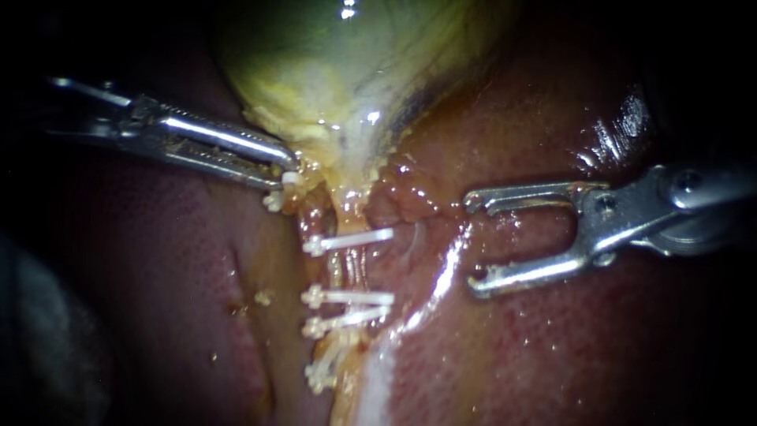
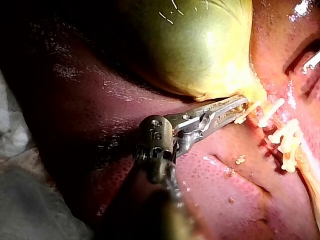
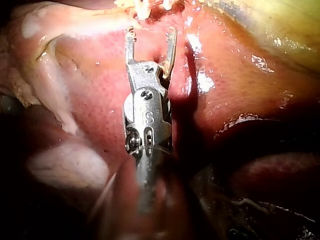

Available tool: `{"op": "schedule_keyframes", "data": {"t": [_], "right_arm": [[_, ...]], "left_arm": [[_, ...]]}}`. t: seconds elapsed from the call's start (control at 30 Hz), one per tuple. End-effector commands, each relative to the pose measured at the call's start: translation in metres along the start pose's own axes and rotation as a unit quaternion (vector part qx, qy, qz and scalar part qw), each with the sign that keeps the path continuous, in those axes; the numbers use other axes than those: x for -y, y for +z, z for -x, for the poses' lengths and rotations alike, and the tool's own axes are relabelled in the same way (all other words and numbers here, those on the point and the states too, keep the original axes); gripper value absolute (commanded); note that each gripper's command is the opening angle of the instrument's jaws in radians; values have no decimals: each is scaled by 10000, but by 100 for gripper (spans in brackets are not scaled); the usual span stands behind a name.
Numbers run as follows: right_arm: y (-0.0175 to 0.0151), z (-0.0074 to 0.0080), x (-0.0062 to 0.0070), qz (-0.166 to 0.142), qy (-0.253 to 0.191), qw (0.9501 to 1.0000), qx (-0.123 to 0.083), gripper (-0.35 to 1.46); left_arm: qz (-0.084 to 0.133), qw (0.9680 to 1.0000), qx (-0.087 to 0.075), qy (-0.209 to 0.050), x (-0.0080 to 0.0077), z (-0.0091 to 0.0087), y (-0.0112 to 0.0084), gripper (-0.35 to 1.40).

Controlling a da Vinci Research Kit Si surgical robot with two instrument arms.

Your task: Going back third clip right tube

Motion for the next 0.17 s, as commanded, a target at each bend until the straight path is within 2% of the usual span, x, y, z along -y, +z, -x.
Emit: {"op": "schedule_keyframes", "data": {"t": [0.03, 0.17], "right_arm": [[0, 0, 0, 1, 1, 10000, 0, 50], [1, -1, 0, 5, 3, 10000, 0, 50]], "left_arm": [[2, 10000, 0, -1, 0, 0, 0, -35], [10, 10000, 5, 2, 0, 1, -3, -35]]}}
